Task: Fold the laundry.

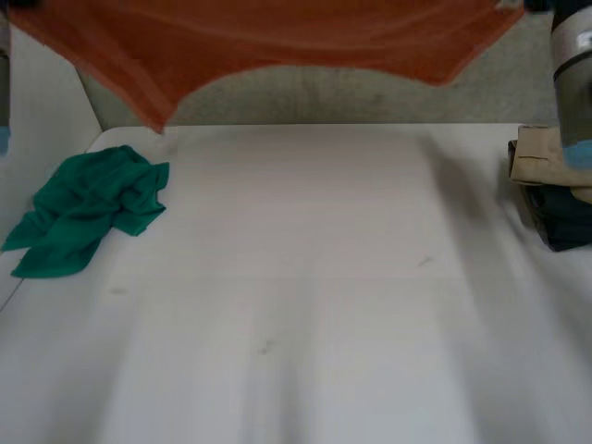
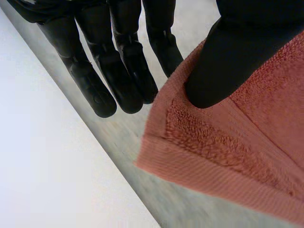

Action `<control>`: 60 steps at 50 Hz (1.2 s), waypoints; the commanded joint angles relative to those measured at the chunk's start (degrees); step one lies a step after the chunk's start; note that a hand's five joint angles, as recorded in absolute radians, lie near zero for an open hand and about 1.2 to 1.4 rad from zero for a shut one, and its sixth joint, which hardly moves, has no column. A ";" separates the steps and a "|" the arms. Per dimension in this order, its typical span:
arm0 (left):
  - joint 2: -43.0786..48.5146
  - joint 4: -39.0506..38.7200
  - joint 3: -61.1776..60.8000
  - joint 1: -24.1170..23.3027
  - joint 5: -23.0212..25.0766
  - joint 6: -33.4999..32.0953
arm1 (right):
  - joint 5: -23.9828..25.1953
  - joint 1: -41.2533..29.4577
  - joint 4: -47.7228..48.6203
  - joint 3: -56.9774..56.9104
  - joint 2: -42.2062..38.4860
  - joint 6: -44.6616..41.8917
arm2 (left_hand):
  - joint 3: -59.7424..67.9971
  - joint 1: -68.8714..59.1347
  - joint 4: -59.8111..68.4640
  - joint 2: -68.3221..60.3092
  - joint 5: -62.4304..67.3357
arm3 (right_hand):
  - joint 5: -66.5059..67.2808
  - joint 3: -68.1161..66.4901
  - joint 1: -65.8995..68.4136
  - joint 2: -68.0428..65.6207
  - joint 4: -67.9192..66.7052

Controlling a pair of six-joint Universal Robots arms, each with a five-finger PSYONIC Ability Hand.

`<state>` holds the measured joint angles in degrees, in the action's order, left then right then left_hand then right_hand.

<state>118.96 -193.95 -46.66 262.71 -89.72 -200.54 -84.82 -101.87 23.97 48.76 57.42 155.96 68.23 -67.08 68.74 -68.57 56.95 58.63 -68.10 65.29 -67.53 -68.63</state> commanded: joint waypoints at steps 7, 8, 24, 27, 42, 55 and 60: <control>6.37 -0.38 -20.83 0.96 7.54 -5.65 | 4.49 1.41 -10.95 12.58 -8.02 -6.10 | 11.77 -12.92 11.26 -11.43 13.05 | 11.37 -11.90 14.71 -12.47 -11.37; 6.46 -0.38 -22.06 1.13 8.06 -6.44 | 4.49 1.67 -11.48 13.55 -8.20 -6.80 | 11.77 -12.92 11.26 -11.43 13.05 | 11.37 -11.90 14.71 -12.47 -11.37; -11.55 21.57 -47.73 4.38 11.06 -30.34 | 5.19 7.73 -41.78 33.85 8.40 -25.60 | 11.77 -12.92 11.26 -11.43 13.05 | 11.37 -11.90 14.71 -12.47 -11.37; -15.49 32.79 -50.62 5.87 10.62 -34.64 | 5.28 10.36 -50.56 39.81 13.57 -34.97 | 11.77 -12.92 11.26 -11.43 13.05 | 11.37 -11.90 14.71 -12.47 -11.37; -12.28 44.99 -40.20 3.87 11.32 -36.70 | 7.48 11.26 -43.31 38.09 10.19 -37.68 | 11.77 -12.92 11.26 -11.43 13.05 | 11.37 -11.90 14.71 -12.47 -11.37; 2.14 36.28 -20.33 -3.96 5.44 -27.10 | 6.34 8.27 -30.13 24.90 -2.39 -24.21 | 11.77 -12.92 11.26 -11.43 13.05 | 11.37 -11.90 14.71 -12.47 -11.37; 7.59 34.95 -13.38 -5.19 0.51 -27.01 | 3.79 7.48 -26.26 20.51 -6.96 -24.04 | 11.77 -12.92 11.26 -11.43 13.05 | 11.37 -11.90 14.71 -12.47 -11.37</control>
<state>120.56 -157.40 -67.55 259.06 -84.23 -227.72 -78.61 -93.54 -6.56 73.86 55.07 131.54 68.40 -67.08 68.75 -68.67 56.95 58.77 -68.10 65.29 -67.53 -68.64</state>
